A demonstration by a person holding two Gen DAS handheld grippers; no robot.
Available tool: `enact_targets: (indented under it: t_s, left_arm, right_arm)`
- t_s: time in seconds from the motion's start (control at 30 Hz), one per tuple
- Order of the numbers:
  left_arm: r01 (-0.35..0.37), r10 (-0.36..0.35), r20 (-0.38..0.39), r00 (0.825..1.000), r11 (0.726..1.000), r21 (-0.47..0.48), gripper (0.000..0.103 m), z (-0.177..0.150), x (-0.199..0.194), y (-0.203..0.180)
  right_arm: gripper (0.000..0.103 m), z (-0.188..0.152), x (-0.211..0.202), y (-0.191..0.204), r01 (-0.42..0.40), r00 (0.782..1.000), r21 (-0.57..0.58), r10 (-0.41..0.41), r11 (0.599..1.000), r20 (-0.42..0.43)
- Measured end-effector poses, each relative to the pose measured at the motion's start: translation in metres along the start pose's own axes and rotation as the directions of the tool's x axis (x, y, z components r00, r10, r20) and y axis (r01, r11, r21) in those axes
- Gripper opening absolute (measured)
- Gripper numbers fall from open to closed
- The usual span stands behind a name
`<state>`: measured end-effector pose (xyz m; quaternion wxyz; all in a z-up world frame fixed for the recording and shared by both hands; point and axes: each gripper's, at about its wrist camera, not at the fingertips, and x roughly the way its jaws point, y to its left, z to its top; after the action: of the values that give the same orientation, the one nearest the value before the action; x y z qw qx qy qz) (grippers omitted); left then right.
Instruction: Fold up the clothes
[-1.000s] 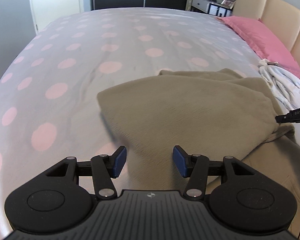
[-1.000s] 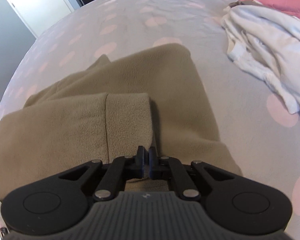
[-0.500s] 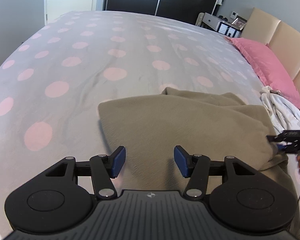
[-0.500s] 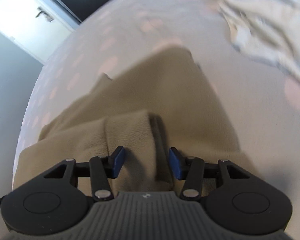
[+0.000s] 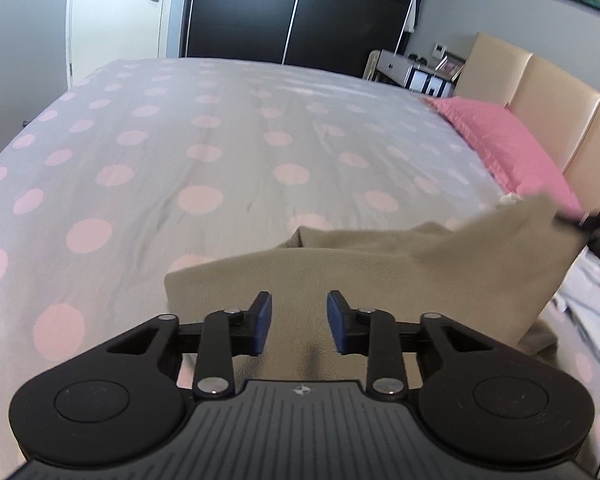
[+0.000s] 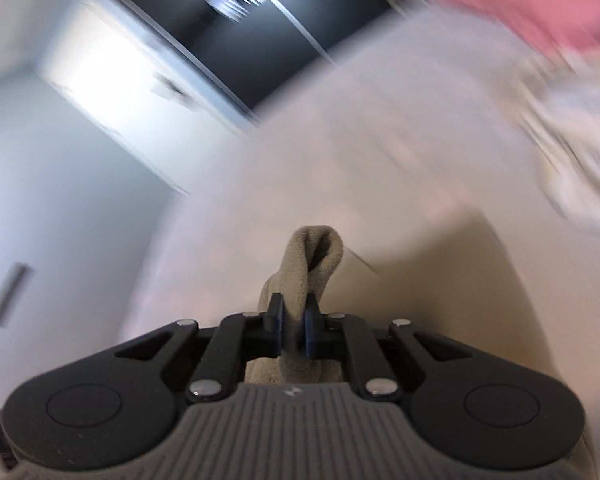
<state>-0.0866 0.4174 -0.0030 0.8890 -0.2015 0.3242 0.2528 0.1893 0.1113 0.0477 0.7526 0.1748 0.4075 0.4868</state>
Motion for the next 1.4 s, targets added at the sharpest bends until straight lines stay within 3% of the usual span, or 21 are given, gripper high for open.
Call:
enact_targets:
  t_s: [0.07,0.27,0.47,0.67,0.83,1.0,1.07,1.2,1.3,1.4]
  left_arm:
    - [0.017,-0.017,0.010,1.000,1.000,0.002,0.021,0.002,0.000,-0.002]
    - [0.063,-0.059,-0.043,0.997,0.994,0.087,0.017,-0.010,0.025,-0.021]
    - [-0.035,0.065,-0.147,0.987,0.980,0.198,0.010,-0.035,0.072,-0.027]
    - [-0.090,0.133,-0.222,0.966,0.977,0.192,0.009,-0.049,0.104,-0.006]
    - [-0.118,0.162,-0.258,0.953,0.977,0.177,0.009,-0.053,0.115,0.009]
    - [-0.221,0.266,-0.249,0.931,0.956,0.194,0.009,-0.049,0.100,0.027]
    - [-0.208,0.235,-0.230,0.944,0.969,0.136,0.009,-0.045,0.087,0.034]
    - [-0.180,0.201,-0.182,0.963,0.975,0.128,0.010,-0.035,0.063,0.026]
    - [-0.124,0.139,-0.174,0.975,0.988,0.093,0.010,-0.033,0.048,0.019]
    - [-0.072,0.085,-0.184,0.979,0.995,0.074,0.010,-0.038,0.036,0.009]
  right_arm:
    - [0.011,0.013,-0.018,0.020,-0.080,0.994,-0.048,0.083,0.996,0.071]
    - [0.011,0.018,-0.017,0.007,0.026,0.997,-0.044,-0.023,0.999,0.068]
    - [0.011,-0.010,0.016,-0.070,0.233,0.972,0.061,-0.231,0.971,-0.039]
    - [0.011,-0.041,0.054,-0.100,0.371,0.918,-0.003,-0.367,0.929,-0.147]
    - [0.011,-0.057,0.074,-0.114,0.415,0.891,-0.059,-0.419,0.908,-0.178]
    - [0.011,-0.053,0.071,-0.108,0.434,0.878,-0.110,-0.447,0.894,-0.171]
    - [0.011,-0.049,0.063,-0.103,0.435,0.883,-0.095,-0.445,0.895,-0.151]
    - [0.010,-0.035,0.041,-0.087,0.405,0.906,-0.072,-0.410,0.912,-0.103]
    - [0.010,-0.024,0.024,-0.072,0.369,0.926,-0.083,-0.374,0.926,-0.054]
    - [0.011,-0.022,0.017,-0.071,0.360,0.929,-0.103,-0.367,0.927,-0.053]
